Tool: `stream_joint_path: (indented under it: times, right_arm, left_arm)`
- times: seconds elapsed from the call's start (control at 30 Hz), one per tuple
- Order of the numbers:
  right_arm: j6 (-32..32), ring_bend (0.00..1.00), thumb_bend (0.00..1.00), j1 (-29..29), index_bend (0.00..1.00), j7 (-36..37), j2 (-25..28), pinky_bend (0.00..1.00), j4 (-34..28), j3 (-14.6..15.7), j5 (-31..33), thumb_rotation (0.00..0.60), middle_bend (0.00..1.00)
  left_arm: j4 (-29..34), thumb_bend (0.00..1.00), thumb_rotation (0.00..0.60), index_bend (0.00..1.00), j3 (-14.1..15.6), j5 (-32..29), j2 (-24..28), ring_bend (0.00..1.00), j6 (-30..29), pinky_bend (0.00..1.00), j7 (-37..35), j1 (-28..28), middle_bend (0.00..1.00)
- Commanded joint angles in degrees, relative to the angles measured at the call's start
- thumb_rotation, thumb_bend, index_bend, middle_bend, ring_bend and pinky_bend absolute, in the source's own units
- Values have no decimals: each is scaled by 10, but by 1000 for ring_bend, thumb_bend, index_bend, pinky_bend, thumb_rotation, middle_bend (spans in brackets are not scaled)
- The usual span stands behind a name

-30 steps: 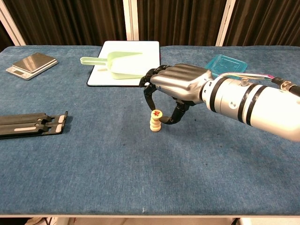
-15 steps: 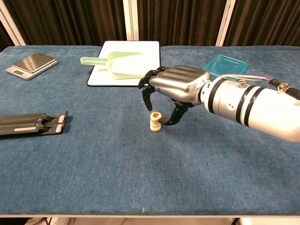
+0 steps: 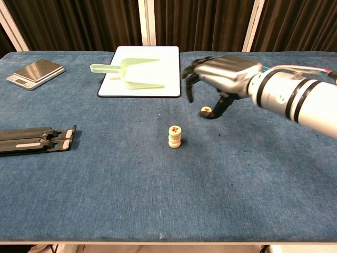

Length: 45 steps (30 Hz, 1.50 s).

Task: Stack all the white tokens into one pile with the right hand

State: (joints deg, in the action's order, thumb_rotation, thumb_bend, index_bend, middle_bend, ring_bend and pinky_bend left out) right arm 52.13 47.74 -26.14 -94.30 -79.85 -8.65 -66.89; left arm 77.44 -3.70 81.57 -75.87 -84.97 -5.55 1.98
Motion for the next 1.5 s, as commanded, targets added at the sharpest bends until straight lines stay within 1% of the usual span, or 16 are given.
stream_joint_path:
  times: [0.03, 0.27, 0.63, 0.9, 1.13, 1.23, 1.33, 1.5]
  right_arm:
    - [-11, 84, 462, -3, 469, -1, -2, 82, 28, -5, 26, 600, 184]
    - [-38, 83, 463, 7, 462, 3, -27, 82, 80, -9, 53, 600, 184]
    - [-66, 84, 463, 29, 458, 3, -66, 82, 144, -17, 67, 600, 184]
    - [-75, 83, 464, 34, 487, 14, -76, 82, 163, -18, 68, 600, 184]
    - [-78, 84, 464, 35, 546, 20, -79, 81, 171, -18, 66, 600, 184]
    - [-75, 84, 465, 34, 563, 23, -77, 82, 166, -18, 62, 600, 184]
    - [-60, 84, 466, 29, 569, 28, -61, 81, 138, -16, 46, 600, 184]
    - [-25, 84, 466, 17, 568, 35, -13, 81, 49, -13, 7, 600, 184]
  left_arm:
    - [2, 85, 600, 173, 0, 1, 1, 73, 0, 0, 3, 1, 136]
    - [12, 85, 600, 173, -1, 1, 6, 73, -1, 0, 12, 1, 137]
    - [20, 85, 600, 173, 0, -4, 10, 73, 1, 0, 20, -1, 136]
    - [21, 85, 600, 173, 0, -6, 11, 73, 4, 0, 21, 0, 136]
    - [21, 85, 600, 173, -1, -6, 11, 73, 6, 0, 22, 2, 136]
    - [21, 85, 600, 173, -1, -7, 12, 73, 7, 0, 23, 2, 136]
    - [21, 85, 600, 173, -2, -8, 12, 73, 8, 0, 22, 3, 136]
    - [20, 85, 600, 173, -2, -6, 12, 73, 9, 0, 22, 5, 136]
